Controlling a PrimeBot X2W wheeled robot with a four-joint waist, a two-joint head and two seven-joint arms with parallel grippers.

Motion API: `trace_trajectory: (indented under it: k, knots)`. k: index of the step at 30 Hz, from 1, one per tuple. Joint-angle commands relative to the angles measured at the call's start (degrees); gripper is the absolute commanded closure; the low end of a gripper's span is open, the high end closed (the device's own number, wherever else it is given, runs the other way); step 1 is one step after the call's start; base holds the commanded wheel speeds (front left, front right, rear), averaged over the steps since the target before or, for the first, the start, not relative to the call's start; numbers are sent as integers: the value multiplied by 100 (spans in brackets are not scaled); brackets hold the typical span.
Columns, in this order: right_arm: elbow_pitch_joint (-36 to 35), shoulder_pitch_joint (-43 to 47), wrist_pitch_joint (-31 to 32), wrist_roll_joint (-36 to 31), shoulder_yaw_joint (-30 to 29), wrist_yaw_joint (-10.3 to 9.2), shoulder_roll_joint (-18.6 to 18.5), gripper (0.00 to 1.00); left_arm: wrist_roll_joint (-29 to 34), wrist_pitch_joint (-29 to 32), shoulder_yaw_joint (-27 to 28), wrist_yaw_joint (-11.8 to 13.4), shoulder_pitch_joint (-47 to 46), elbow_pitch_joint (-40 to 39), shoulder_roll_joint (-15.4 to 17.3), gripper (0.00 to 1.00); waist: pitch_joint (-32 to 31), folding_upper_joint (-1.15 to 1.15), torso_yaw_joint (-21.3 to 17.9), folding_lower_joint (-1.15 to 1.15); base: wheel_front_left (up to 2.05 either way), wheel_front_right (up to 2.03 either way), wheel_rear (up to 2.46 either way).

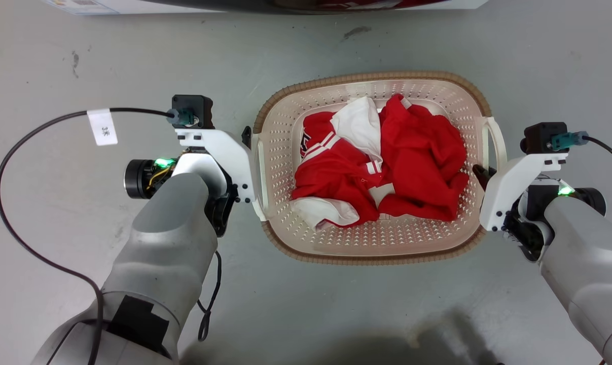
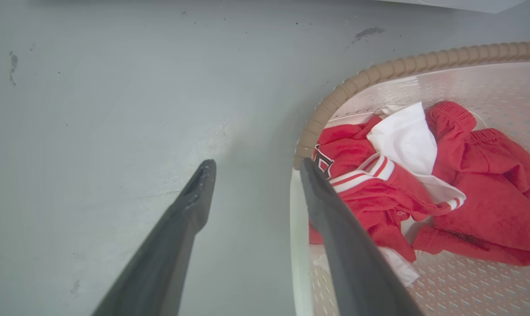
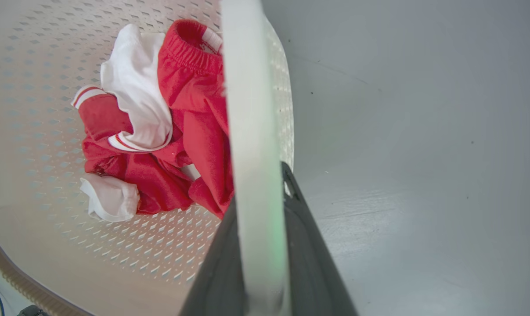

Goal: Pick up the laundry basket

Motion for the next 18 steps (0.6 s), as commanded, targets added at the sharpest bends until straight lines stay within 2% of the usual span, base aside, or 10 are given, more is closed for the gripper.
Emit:
trace_trajectory:
  k: [1,9,18]
  knots:
    - [-15,-57,-27,50,0,17,-18,100,-23,28,-16,-14,-81,0,0,0,17,0,4,0,0,0,0]
    - [19,-83,-69,224,130,16,-62,100,-205,586,-199,-266,-131,-5,0,0,89,0,56,0,0,0,0]
    - [76,0,-101,418,245,16,-128,100,-493,779,-357,-488,62,-347,0,0,70,0,156,0,0,0,0]
